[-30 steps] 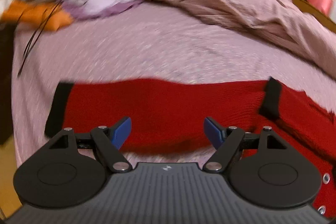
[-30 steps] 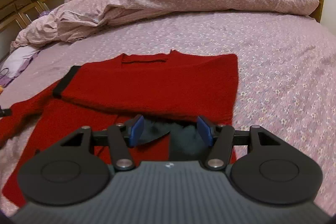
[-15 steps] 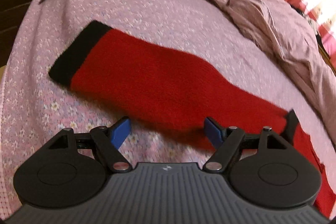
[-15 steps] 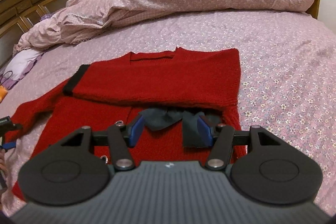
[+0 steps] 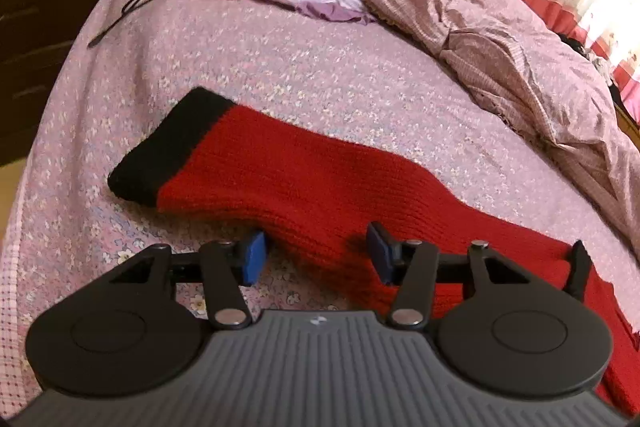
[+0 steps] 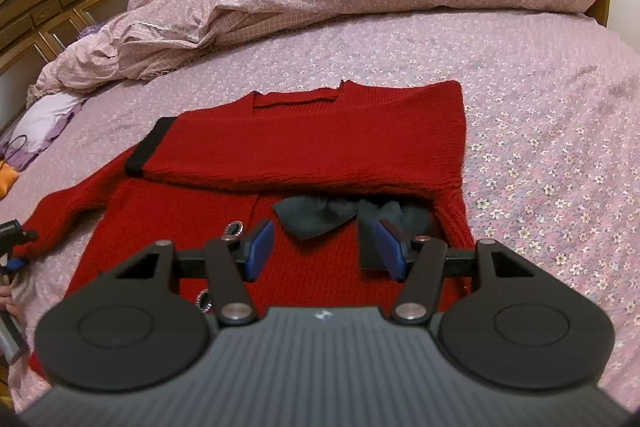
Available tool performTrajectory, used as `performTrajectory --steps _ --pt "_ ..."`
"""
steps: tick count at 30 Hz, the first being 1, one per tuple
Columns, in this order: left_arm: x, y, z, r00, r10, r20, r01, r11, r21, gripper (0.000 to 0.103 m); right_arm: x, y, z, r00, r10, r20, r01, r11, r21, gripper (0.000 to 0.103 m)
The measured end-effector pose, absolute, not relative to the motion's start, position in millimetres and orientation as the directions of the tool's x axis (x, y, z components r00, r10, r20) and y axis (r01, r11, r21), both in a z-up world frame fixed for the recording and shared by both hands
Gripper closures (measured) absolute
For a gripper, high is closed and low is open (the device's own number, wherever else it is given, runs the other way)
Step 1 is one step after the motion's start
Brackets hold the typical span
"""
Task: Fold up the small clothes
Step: 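Move the left tool to the other black-cuffed sleeve and grasp the cuff, then lift the sleeve with the left tool and carry it across the body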
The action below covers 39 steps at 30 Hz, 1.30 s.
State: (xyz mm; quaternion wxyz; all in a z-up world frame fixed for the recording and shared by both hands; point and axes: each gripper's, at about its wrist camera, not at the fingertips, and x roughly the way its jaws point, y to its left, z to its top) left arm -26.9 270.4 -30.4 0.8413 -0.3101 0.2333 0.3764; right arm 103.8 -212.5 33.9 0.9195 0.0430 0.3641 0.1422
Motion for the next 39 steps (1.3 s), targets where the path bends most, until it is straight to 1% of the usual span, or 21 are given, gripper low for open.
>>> performTrajectory --steps 3,4,5,7,8,12,23,27,32,39 --pt "-20.6 279.4 -33.2 0.603 0.496 -0.625 -0.785 0.511 -0.352 0.046 104.3 -212.0 33.3 0.692 0.294 -0.659 -0.232 0.955 0.183 0.044" --pt "-17.6 281.6 -32.0 0.602 0.501 -0.622 -0.784 0.518 -0.341 0.058 104.3 -212.4 32.9 0.691 0.295 -0.66 -0.233 0.955 0.183 0.044" --pt "-14.8 283.6 -29.6 0.599 0.51 -0.617 -0.784 0.53 -0.323 0.074 104.3 -212.6 32.6 0.69 0.296 -0.661 -0.234 0.955 0.183 0.044" --pt "-10.9 291.2 -20.3 0.629 0.498 -0.597 -0.758 0.563 -0.328 0.083 103.8 -213.4 33.1 0.69 0.294 -0.662 -0.236 0.955 0.178 0.044" --pt "-10.6 294.7 -14.9 0.647 0.493 -0.582 -0.745 0.57 -0.346 0.085 103.5 -214.0 33.6 0.691 0.293 -0.661 -0.237 0.956 0.175 0.044" --pt "-1.7 303.7 13.7 0.687 0.513 -0.515 -0.712 0.616 -0.337 0.087 102.9 -216.7 33.8 0.695 0.29 -0.658 -0.231 0.957 0.178 0.044" --pt "42.1 293.0 82.4 0.79 0.477 -0.384 -0.602 0.722 -0.342 0.089 98.6 -216.4 35.3 0.695 0.309 -0.649 -0.242 0.951 0.195 0.044" --pt "61.5 267.7 102.9 0.843 0.416 -0.342 -0.526 0.773 -0.356 0.089 98.6 -216.5 34.5 0.697 0.308 -0.648 -0.234 0.951 0.201 0.044" --pt "87.6 225.1 116.8 0.888 0.33 -0.319 -0.439 0.815 -0.379 0.089 94.5 -218.4 35.4 0.708 0.313 -0.633 -0.226 0.95 0.218 0.044" --pt "122.5 155.7 128.0 0.941 0.158 -0.299 -0.278 0.865 -0.418 0.089 92.0 -228.2 38.7 0.726 0.308 -0.615 -0.203 0.95 0.237 0.044"
